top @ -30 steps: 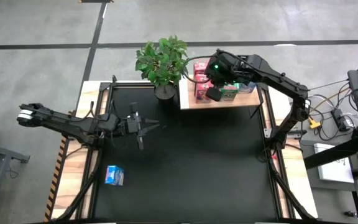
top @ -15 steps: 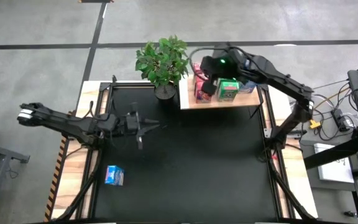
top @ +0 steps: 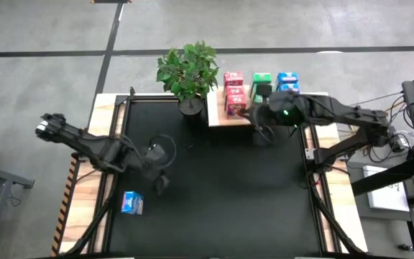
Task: Stack cereal on shelf
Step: Put the blue cereal box on the shelf
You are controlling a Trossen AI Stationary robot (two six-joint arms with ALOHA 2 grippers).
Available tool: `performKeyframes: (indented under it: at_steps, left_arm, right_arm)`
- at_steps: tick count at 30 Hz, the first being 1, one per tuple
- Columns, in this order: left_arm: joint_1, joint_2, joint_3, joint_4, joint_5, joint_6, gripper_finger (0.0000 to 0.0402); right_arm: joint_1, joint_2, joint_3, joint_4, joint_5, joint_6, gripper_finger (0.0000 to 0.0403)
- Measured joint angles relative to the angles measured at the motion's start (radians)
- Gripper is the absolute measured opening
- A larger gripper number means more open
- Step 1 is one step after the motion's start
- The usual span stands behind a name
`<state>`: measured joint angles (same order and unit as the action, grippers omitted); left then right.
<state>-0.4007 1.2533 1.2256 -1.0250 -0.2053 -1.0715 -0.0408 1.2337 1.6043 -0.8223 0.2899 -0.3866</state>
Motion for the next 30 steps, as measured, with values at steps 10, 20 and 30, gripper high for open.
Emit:
performKeyframes:
  at_steps: [10, 20, 30]
  left_arm:
    - [-0.329, 0.158, 0.139, -0.52, 0.042, -0.683, 0.0167]
    - [-0.514, 0.188, 0.028, -0.526, 0.085, -0.986, 0.0306]
    - [-0.555, 0.186, -0.014, -0.416, 0.087, -1.009, 0.0295]
  right_arm:
    - [0.067, -0.188, -0.292, 0.24, 0.003, -0.045, 0.0009]
    - [0.067, -0.232, -0.317, 0.279, 0.0, -0.047, 0.0009]
    - [0.067, -0.226, -0.317, 0.282, -0.001, -0.056, 0.0009]
